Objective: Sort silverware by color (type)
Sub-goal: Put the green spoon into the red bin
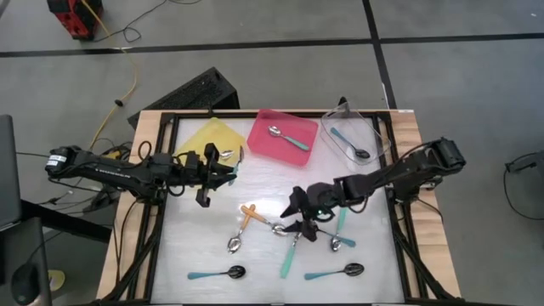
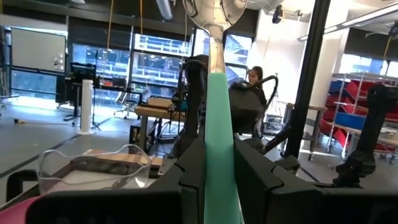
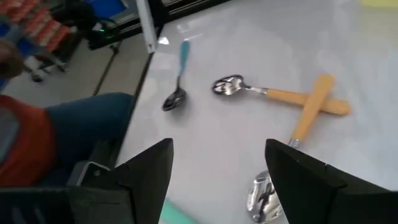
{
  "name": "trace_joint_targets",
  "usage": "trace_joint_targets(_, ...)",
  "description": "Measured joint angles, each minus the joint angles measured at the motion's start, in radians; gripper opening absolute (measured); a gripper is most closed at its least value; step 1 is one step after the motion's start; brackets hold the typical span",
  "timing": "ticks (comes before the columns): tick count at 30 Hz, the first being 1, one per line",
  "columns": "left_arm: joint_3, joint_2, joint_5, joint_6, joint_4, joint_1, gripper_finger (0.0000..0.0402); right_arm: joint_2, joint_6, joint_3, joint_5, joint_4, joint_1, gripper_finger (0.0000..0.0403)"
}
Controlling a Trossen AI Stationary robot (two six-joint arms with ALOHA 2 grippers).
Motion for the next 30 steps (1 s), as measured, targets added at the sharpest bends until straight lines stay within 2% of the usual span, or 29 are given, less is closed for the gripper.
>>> trace_joint_targets(3, 0.000, 0.000, 0.000, -0.002, -0.015, 0.000, 0.0041, 0.000, -0.009, 0.000, 0.088, -0.002, 0.012, 0.0282)
trace_joint_targets(7, 0.000, 0.000, -0.003, -0.002, -0.031, 0.000, 0.0041, 0.000, -0.022, 0.000, 0.277, -0.003, -0.005, 0.0282)
trace_joint_targets(9, 0.000, 0.000, -0.007, -0.004, -0.031, 0.000, 0.0041, 0.000, -0.023, 0.000, 0.328, -0.003, -0.021, 0.0282)
trace_joint_targets(18, 0.000, 0.000, -0.008, -0.008, -0.039, 0.000, 0.0041, 0.000, -0.050, 0.000, 0.330, -0.001, -0.086, 0.0282)
trace_joint_targets(26, 0.000, 0.000, -0.008, -0.016, -0.040, 0.000, 0.0041, 0.000, -0.075, -0.002, 0.327, 0.012, -0.097, 0.0282)
trace_joint_targets(30, 0.000, 0.000, -0.003, -0.018, -0.040, 0.000, 0.0041, 0.025, -0.076, -0.017, 0.326, 0.071, -0.097, 0.0282)
